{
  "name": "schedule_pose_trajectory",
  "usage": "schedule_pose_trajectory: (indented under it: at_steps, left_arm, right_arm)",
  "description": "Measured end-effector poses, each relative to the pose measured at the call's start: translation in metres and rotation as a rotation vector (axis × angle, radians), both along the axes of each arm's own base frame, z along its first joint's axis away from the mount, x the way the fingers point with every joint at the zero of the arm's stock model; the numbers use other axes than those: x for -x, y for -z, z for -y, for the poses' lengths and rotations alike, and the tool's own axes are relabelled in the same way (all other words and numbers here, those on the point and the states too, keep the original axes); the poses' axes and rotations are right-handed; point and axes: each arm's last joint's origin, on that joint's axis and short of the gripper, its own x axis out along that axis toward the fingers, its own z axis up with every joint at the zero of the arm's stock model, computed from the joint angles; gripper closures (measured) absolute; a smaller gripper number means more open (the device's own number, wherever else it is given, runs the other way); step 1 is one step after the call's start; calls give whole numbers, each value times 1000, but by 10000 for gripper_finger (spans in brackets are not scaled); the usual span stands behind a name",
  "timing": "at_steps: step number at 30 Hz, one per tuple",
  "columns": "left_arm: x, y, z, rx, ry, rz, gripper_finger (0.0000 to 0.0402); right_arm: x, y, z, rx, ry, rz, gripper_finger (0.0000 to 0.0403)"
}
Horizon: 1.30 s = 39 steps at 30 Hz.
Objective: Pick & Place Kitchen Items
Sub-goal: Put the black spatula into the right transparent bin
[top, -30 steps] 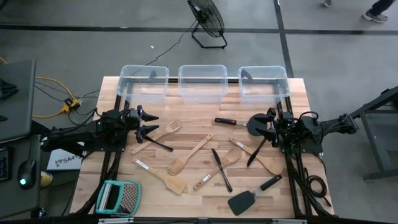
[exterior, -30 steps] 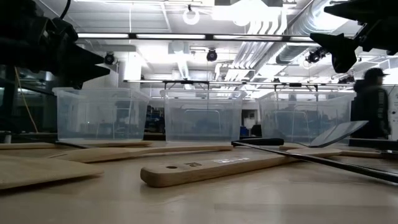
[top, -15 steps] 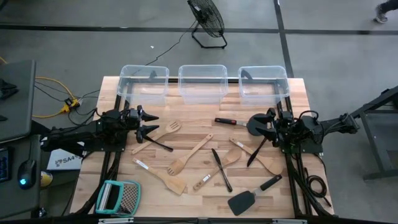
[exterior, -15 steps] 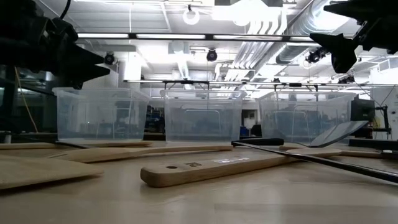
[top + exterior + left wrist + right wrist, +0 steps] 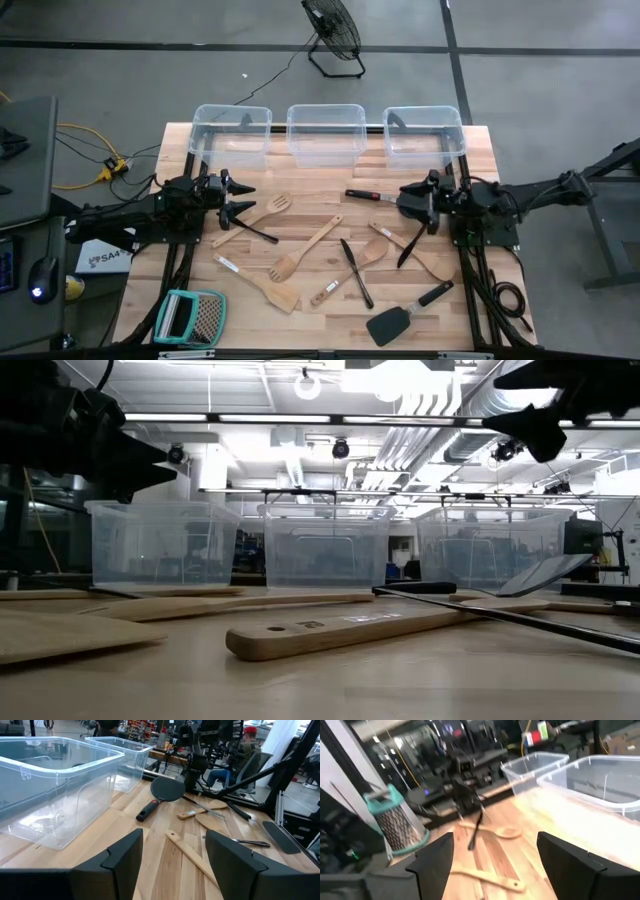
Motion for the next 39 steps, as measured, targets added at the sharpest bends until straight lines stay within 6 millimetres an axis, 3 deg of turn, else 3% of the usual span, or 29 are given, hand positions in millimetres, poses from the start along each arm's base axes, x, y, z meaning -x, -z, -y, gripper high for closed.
schedule_pose_trajectory:
  at_steps: [9,20,23,30,39]
  left_arm:
    - [0,0,0,0,0,0,188]
    - [0,0,0,0,0,0,188]
    - [0,0,0,0,0,0,188]
    - [0,0,0,0,0,0,188]
    - [0,0,0,0,0,1,188]
  right_arm:
    - [-30,-20,-1,21,29,-181,125]
    - [-59,-28,33,-172,95,-507,125]
    - [-72,-24,42,-221,60,-577,125]
    - [-98,-5,53,-283,-197,-694,125]
    - [-126,3,69,-316,-201,-748,125]
